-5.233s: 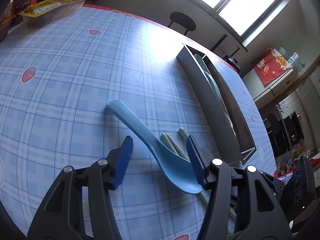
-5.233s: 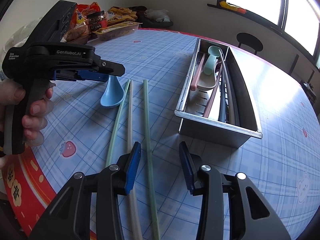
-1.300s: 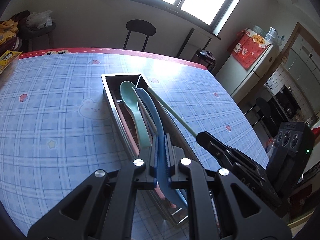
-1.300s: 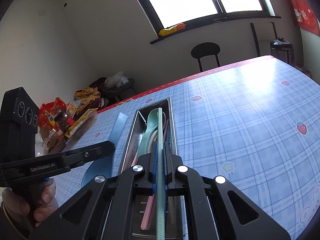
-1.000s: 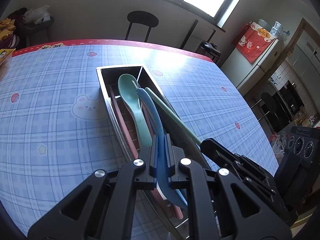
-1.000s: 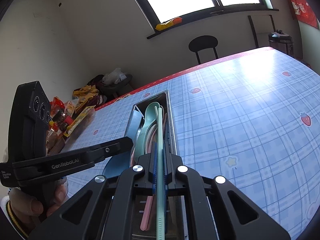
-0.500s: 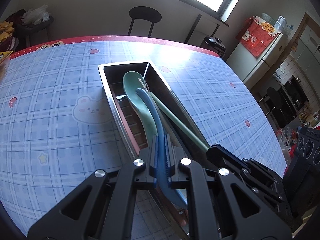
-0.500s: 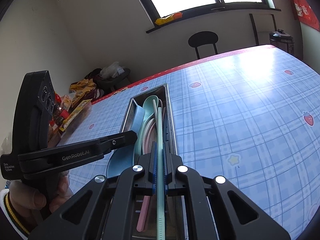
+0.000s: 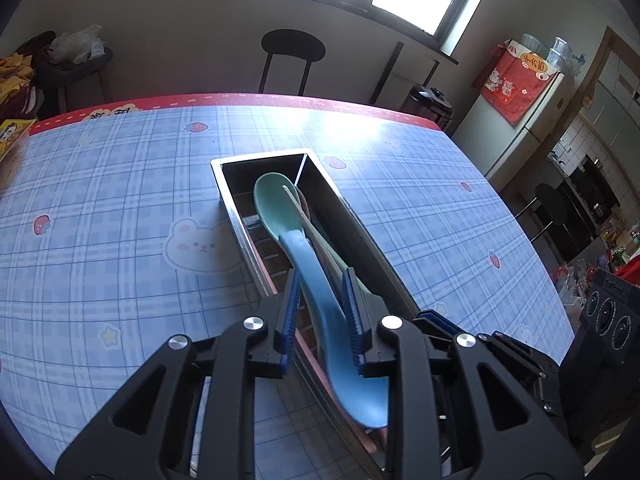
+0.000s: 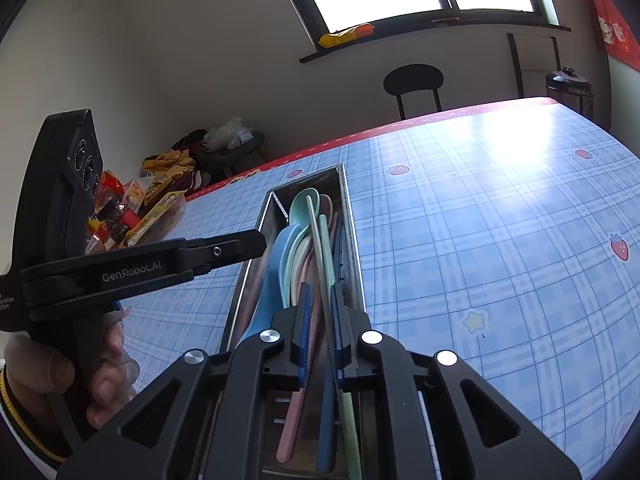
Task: Organize utensils
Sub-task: 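Open the left tool on the blue spoon while the right tool releases the green chopstick, then lower the right tool over the cream chopstick on the table, then close the left tool on the green chopstick while the right tool grips the cream chopstick, then carry the green chopstick into the tray with the left tool while the right tool carries the cream one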
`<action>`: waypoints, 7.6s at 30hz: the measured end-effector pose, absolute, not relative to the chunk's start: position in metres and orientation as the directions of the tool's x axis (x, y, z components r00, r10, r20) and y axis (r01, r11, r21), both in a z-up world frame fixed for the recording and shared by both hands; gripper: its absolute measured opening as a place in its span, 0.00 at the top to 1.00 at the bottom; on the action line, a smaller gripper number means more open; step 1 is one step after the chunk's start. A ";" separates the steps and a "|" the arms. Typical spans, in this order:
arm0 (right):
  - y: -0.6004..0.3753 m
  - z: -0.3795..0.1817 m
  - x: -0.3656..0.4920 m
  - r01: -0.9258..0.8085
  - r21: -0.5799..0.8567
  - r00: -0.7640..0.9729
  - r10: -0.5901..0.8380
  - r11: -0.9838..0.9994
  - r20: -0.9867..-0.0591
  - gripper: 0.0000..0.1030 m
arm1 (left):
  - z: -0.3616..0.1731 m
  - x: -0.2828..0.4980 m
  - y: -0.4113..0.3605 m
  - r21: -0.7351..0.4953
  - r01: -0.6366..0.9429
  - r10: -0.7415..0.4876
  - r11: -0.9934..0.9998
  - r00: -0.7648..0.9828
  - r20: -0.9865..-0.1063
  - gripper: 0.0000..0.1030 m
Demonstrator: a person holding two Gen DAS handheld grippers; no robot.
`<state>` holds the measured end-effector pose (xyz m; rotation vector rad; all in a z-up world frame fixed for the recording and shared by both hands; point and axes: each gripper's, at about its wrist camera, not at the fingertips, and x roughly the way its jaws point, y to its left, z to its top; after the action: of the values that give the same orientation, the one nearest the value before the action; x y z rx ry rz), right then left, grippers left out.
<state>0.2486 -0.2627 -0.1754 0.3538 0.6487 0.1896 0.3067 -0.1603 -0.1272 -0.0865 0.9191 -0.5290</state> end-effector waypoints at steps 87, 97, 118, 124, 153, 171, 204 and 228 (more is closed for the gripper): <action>-0.195 -0.193 0.135 -0.458 0.125 0.531 0.384 0.880 -0.756 0.93 | -0.177 0.137 -0.098 0.060 0.324 -0.139 0.944 0.557 -0.819 0.06; -0.193 -0.194 0.134 -0.458 0.117 0.534 0.377 0.881 -0.757 0.93 | -0.180 0.134 -0.103 0.090 0.326 -0.112 0.941 0.552 -0.826 0.06; -0.192 -0.194 0.133 -0.457 0.107 0.537 0.370 0.883 -0.758 0.93 | -0.169 0.130 -0.059 -0.008 0.402 -0.214 0.915 0.471 -0.856 0.81; -0.192 -0.194 0.133 -0.457 0.106 0.538 0.369 0.883 -0.758 0.93 | -0.167 0.140 -0.064 -0.005 0.419 -0.228 0.908 0.484 -0.845 0.92; -0.167 -0.193 0.141 -0.451 -0.028 0.580 0.269 0.892 -0.769 0.93 | -0.176 0.098 -0.044 0.016 0.390 -0.231 0.921 0.576 -0.785 0.84; -0.160 -0.194 0.138 -0.434 -0.097 0.616 0.217 0.896 -0.757 0.94 | -0.170 0.098 -0.023 -0.074 0.350 -0.280 0.934 0.589 -0.758 0.90; -0.216 -0.153 0.108 -0.358 0.107 0.780 0.360 0.928 -0.512 0.94 | -0.132 0.083 0.017 -0.233 0.261 -0.349 0.937 0.727 -0.591 0.90; -0.287 -0.144 0.213 -0.166 0.367 0.810 0.338 0.915 -0.478 0.94 | -0.100 0.216 -0.124 -0.470 0.284 -0.537 0.836 0.602 -0.590 0.90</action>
<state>0.2128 -0.2873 -0.1444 0.3183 0.5659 0.2740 0.2156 -0.1244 -0.1000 -0.3474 0.7919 -0.4864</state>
